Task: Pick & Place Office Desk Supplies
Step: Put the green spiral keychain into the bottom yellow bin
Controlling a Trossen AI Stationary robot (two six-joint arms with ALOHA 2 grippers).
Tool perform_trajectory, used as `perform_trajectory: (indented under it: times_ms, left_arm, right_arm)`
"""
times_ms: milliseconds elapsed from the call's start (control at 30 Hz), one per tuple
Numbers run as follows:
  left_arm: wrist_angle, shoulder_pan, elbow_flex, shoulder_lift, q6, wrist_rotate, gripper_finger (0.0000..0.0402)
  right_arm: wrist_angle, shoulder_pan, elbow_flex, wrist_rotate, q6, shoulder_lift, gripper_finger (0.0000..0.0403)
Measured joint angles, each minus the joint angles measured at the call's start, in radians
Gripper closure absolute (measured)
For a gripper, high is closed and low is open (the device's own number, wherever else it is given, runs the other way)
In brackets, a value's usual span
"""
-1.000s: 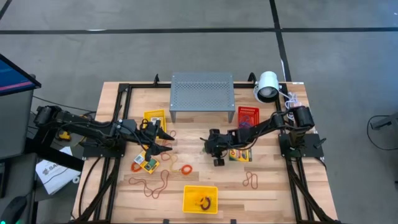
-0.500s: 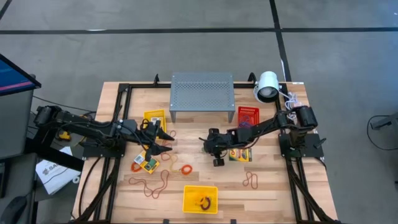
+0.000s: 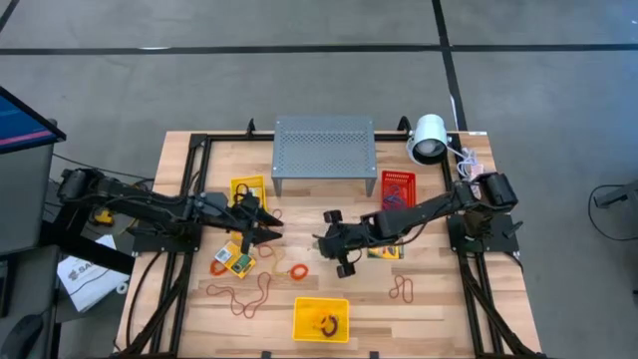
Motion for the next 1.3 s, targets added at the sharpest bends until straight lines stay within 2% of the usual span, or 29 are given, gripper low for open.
perform_trajectory:
  times_ms: [167,400,667,900,1300]
  left_arm:
    - [0.167,0.022,0.001,0.131,-0.136,0.063,0.0179]
    - [0.381,0.049,0.002,0.262,-0.317,0.180,0.0179]
    - [0.377,0.051,0.086,0.359,-0.351,0.200,0.0179]
    - [0.321,0.058,0.162,0.472,-0.355,0.254,0.0179]
    - [0.314,0.089,0.213,0.582,-0.397,0.301,0.0179]
  right_arm:
    - [-0.081,0.051,0.074,0.127,-0.072,0.000,0.0401]
    - [-0.154,0.059,0.109,0.166,-0.107,0.000,0.0401]
    - [-0.155,0.066,0.109,0.171,-0.139,0.001,0.0401]
    - [-0.174,0.092,0.109,0.245,-0.170,0.001,0.0401]
    - [-0.177,0.099,0.109,0.271,-0.170,0.001,0.0401]
